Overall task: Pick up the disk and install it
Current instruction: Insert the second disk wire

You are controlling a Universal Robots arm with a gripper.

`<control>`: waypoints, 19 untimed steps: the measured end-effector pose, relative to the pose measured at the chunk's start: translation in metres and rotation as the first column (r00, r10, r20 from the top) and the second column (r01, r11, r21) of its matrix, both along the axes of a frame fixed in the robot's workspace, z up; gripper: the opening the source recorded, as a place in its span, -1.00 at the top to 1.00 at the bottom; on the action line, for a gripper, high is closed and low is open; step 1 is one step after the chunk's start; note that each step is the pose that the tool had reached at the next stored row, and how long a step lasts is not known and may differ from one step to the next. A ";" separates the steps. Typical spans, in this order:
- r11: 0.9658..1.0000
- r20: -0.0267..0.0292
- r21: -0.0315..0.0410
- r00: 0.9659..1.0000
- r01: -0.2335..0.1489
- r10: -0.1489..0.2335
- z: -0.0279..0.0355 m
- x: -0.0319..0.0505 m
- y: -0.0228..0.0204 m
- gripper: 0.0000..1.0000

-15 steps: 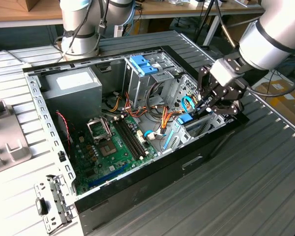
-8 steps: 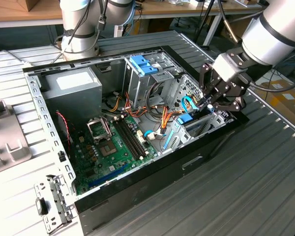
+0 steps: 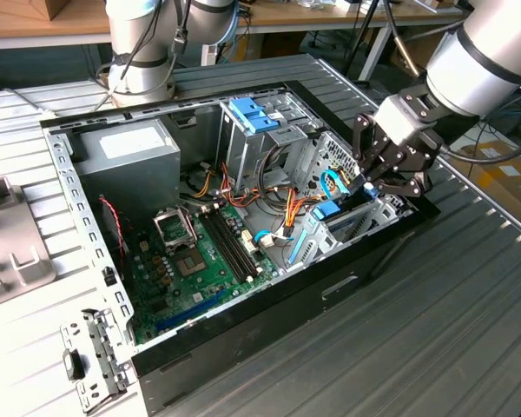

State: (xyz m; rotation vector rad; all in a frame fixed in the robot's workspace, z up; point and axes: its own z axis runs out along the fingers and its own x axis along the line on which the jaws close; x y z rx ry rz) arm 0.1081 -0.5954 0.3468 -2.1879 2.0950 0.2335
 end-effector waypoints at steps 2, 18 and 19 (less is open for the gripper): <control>1.000 -0.002 0.000 1.000 0.000 0.000 -0.0036 0.0001 -0.0014 0.79; 1.000 -0.004 0.000 1.000 0.000 0.000 0.0045 0.0028 -0.0041 0.79; 1.000 -0.004 0.000 1.000 0.000 0.000 0.0060 0.0043 -0.0041 0.79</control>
